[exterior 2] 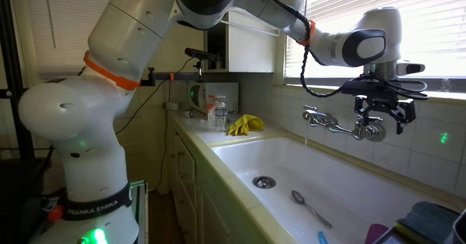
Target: Open the faucet then close it and put the silver spoon on the dishrack.
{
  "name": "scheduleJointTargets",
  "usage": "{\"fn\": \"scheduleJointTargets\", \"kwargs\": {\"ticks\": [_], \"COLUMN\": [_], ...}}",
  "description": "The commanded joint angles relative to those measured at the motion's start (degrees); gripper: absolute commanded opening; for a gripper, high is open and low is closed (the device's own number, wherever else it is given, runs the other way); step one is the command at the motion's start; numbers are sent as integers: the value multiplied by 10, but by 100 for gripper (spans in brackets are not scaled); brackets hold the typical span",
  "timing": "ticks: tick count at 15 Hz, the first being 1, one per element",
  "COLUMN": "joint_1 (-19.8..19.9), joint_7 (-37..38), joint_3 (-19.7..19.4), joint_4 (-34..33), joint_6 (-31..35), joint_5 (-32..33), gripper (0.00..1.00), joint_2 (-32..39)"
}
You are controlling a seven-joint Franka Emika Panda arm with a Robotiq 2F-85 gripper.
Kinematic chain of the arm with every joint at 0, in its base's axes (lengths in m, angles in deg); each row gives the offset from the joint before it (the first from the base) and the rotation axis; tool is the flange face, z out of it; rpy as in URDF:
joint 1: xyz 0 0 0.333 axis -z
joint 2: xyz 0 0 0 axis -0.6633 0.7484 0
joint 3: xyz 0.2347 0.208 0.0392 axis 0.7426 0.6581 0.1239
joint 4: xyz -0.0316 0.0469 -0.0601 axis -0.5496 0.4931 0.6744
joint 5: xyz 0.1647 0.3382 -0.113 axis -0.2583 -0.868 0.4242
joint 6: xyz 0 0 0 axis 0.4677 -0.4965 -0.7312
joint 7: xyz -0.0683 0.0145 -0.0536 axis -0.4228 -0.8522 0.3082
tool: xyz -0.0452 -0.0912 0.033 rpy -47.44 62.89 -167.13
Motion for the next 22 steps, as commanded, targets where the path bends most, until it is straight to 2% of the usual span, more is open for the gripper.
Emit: {"fn": "scheduleJointTargets", "kwargs": {"ticks": [1, 8, 14, 22], "joint_1": [4, 7, 11, 26], "joint_7": [18, 33, 12, -17], "joint_3": [5, 5, 0, -32], "joint_4": [19, 29, 72, 187], "joint_6": [76, 113, 55, -55], "joint_5": [-20, -34, -17, -22], "gripper": [100, 100, 100, 100], "joint_2": [2, 3, -57, -197]}}
